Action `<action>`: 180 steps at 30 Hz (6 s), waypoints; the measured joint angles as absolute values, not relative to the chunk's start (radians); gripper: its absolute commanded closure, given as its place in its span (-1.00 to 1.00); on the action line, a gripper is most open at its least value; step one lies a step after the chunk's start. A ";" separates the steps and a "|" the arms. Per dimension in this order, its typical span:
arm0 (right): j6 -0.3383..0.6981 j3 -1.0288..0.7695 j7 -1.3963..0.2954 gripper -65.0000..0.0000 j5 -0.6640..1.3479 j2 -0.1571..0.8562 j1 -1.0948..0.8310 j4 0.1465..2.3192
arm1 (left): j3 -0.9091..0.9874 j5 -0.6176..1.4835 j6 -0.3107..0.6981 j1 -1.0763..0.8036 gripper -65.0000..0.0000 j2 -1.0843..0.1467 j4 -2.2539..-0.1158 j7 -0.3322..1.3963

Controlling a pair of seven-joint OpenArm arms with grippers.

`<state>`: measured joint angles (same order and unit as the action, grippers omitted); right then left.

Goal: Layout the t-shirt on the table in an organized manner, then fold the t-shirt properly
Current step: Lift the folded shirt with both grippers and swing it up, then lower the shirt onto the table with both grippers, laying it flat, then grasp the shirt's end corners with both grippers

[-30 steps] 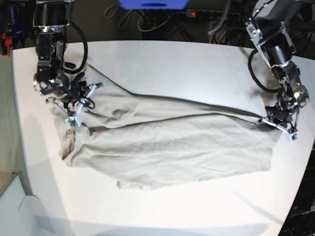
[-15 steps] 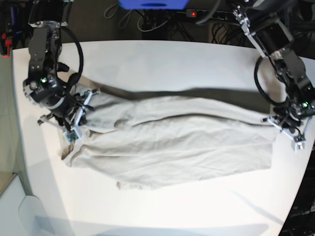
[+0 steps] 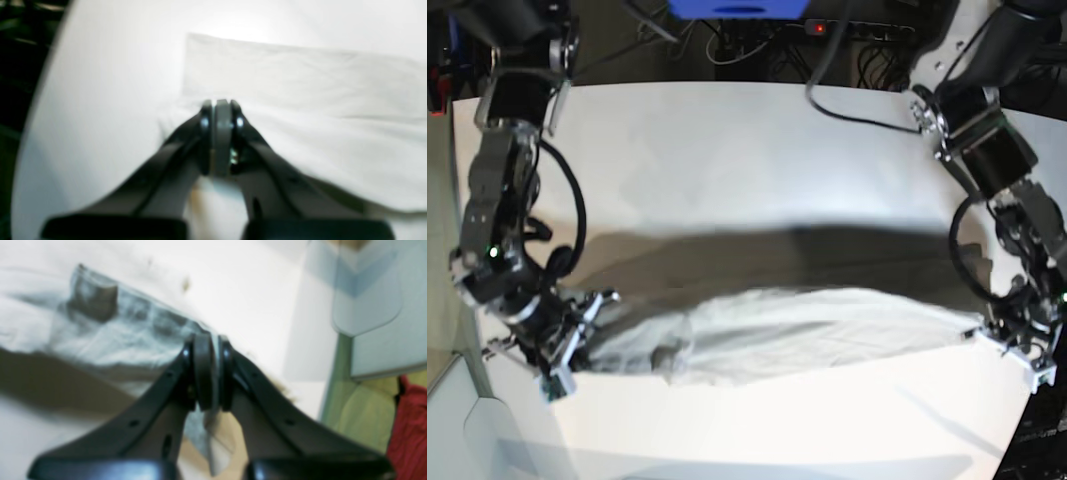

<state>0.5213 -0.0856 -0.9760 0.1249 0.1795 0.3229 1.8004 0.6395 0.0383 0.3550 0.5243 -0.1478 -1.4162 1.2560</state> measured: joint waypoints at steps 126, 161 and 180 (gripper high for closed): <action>0.473 -0.086 -0.036 0.31 0.113 0.228 0.379 0.781 | 0.189 0.434 0.342 0.448 0.23 -0.352 -0.974 0.608; 0.474 -0.080 -0.360 0.44 0.122 0.335 -0.075 1.361 | 0.187 0.564 0.413 0.425 0.63 -0.355 -0.613 0.546; 0.474 -0.075 -0.601 0.06 0.115 0.262 0.051 1.487 | 0.200 0.622 0.481 0.272 1.00 -0.490 -0.685 0.538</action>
<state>0.4736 -0.0746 -0.6006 0.1146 0.2623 0.0509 1.4872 0.2001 0.6216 0.4808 0.2718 -0.4896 -0.6846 0.5381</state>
